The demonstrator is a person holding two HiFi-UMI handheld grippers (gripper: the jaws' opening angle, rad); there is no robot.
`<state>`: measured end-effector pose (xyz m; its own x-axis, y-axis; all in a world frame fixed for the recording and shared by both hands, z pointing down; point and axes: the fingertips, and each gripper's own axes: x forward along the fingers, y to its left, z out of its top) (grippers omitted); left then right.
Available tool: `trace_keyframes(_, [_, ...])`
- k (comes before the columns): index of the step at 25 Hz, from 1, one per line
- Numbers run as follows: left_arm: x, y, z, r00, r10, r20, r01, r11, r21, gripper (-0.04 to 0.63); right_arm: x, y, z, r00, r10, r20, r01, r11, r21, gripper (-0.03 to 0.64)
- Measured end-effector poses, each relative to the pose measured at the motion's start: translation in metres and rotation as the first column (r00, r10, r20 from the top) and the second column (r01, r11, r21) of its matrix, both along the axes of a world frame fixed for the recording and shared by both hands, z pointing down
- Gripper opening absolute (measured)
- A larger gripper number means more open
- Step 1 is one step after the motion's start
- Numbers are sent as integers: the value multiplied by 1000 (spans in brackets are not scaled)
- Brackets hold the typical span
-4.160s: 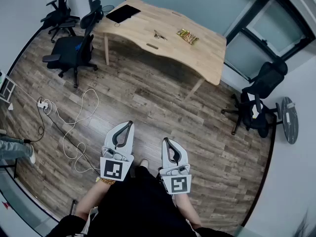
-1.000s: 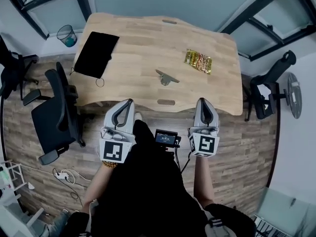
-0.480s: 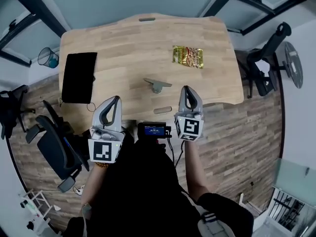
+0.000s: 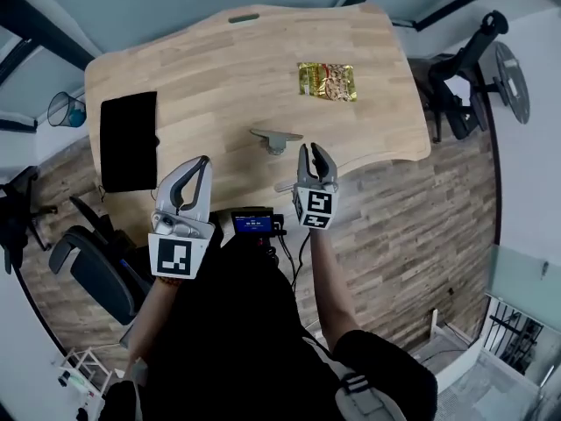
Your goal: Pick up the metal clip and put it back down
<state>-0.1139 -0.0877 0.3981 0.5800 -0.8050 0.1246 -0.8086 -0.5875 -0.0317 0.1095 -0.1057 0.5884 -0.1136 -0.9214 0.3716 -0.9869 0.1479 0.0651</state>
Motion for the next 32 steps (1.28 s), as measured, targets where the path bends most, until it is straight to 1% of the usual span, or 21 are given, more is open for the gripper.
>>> trace_keyframes(5, [-8,-2,6,1000,1,9,-1,1000,-9,0,-8,-1,41,1000,-4,-17,3,998,-66,144])
trace_keyframes(7, [-11,-1,10,1000,0,14,1,1000,-20,0,-12,0,57,1000,-11,-15,10,996,-93,146])
trace_keyframes(10, [-13,1,14,1000,-3,26,4,999,-32,0,-16,-1,77,1000,-15,-11,13,992,-129,189])
trace_keyframes(16, [-18,7,22,999,-11,43,13,999,-47,0,-19,0,114,1000,12,-2,-12,981,-196,246])
trace_keyframes(20, [-18,10,31,999,-10,44,13,998,-64,0,-22,0,138,1000,26,14,-22,972,-235,267])
trace_keyframes(23, [-27,14,37,999,-32,42,36,995,-95,0,-26,9,156,998,54,16,-47,958,-284,282])
trace_keyframes(26, [-34,13,38,997,-50,61,56,994,-92,0,-27,9,170,997,75,35,-61,952,-298,313])
trace_keyframes(28, [-38,12,39,996,-55,73,61,994,-87,0,-25,10,180,995,95,36,-79,943,-324,331])
trace_keyframes(30, [-43,12,40,995,-68,77,75,993,-87,0,-27,8,191,993,108,37,-89,935,-343,361])
trace_keyframes(32, [-49,11,42,994,-84,76,91,991,-94,0,-32,4,199,993,111,40,-90,934,-345,390])
